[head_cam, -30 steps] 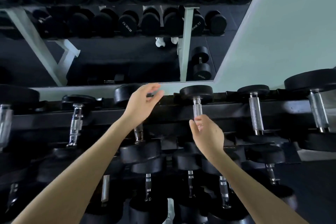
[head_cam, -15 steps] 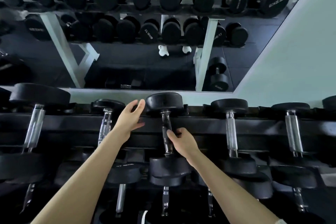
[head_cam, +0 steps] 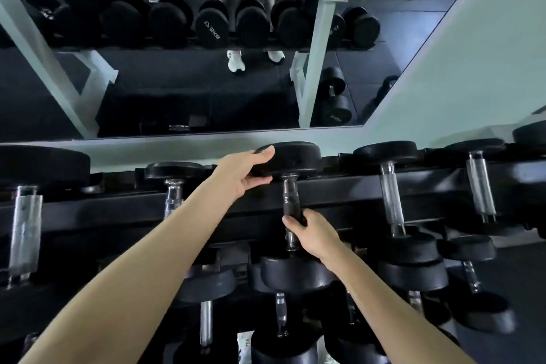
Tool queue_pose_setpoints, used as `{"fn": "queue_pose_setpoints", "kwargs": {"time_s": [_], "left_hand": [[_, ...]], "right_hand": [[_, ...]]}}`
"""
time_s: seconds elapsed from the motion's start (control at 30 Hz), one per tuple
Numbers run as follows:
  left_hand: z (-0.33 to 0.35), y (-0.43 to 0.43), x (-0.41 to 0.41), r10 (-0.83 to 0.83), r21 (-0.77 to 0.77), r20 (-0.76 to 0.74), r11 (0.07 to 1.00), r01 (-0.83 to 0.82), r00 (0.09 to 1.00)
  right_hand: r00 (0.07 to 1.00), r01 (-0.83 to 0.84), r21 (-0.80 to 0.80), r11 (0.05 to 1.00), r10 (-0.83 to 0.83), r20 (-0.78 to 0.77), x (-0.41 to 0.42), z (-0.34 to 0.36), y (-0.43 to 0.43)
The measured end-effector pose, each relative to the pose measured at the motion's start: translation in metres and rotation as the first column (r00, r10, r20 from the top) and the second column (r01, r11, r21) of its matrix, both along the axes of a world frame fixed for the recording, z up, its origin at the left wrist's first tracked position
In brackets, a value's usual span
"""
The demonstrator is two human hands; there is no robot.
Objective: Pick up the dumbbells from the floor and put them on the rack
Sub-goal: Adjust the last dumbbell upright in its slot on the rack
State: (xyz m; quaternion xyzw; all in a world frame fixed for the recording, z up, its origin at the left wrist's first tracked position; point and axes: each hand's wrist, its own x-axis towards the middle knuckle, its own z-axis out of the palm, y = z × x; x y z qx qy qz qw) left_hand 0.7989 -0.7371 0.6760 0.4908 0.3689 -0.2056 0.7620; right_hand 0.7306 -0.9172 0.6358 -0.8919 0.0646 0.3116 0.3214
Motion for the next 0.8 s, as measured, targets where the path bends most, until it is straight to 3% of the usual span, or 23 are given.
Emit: {"fn": "queue_pose_setpoints", "kwargs": {"time_s": [0.5,0.7,0.8], "left_hand": [[0.020,0.005,-0.009,-0.081,-0.055,-0.003,0.995,0.080,0.997],[0.033,0.010,-0.018,-0.142,0.055,0.023,0.989,0.141,0.990],[0.046,0.025,-0.030,-0.121,0.117,0.022,0.986,0.118,0.992]], "right_hand": [[0.997,0.076,-0.005,0.997,-0.076,0.004,-0.005,0.004,0.013],[0.999,0.027,-0.083,0.996,-0.025,0.029,-0.006,0.016,0.013],[0.989,0.026,-0.200,0.979,0.003,0.145,-0.011,0.030,0.011]]}}
